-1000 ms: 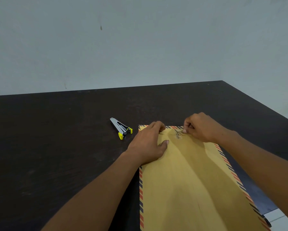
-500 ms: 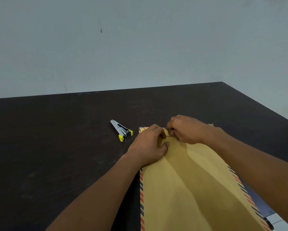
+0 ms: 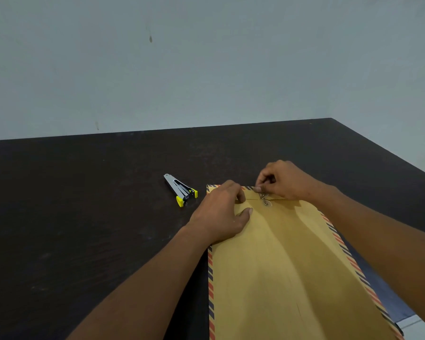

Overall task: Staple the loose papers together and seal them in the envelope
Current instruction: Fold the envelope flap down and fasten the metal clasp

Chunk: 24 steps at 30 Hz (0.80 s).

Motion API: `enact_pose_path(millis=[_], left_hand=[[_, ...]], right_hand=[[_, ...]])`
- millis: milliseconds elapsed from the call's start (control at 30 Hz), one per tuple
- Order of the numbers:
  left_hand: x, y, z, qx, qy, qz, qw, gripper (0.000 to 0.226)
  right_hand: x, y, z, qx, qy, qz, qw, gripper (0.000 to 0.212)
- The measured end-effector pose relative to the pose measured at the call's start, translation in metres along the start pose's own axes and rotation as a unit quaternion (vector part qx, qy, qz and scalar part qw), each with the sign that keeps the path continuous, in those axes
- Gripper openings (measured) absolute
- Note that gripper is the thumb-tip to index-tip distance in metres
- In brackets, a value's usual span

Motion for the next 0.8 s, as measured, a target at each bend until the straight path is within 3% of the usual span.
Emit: enact_pose_path(millis=[267, 500, 800], left_hand=[[-0.004, -0.003, 0.003, 0.012, 0.018, 0.003, 1.0, 0.026], [-0.007, -0.003, 0.004, 0.02, 0.043, 0.011, 0.999, 0.033], [-0.019, -0.002, 0.012, 0.027, 0.131, 0.11, 0.985, 0.04]], right_hand=[[-0.01, -0.008, -0.005, -0.044, -0.098, -0.018, 0.994, 0.006], [-0.022, -0.02, -0.007, -0.07, -0.053, 0.003, 0.996, 0.007], [0.001, -0.009, -0.004, -0.079, -0.044, -0.05, 0.995, 0.007]])
Point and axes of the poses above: each hand's wrist, its own y-axis towards the middle knuckle, its own z-axis out of the palm, x = y × z, the point moved 9 cm from there along y, towards the middle knuckle, and after that the axes turned 5 degrees about z, right-handed, at the moved point
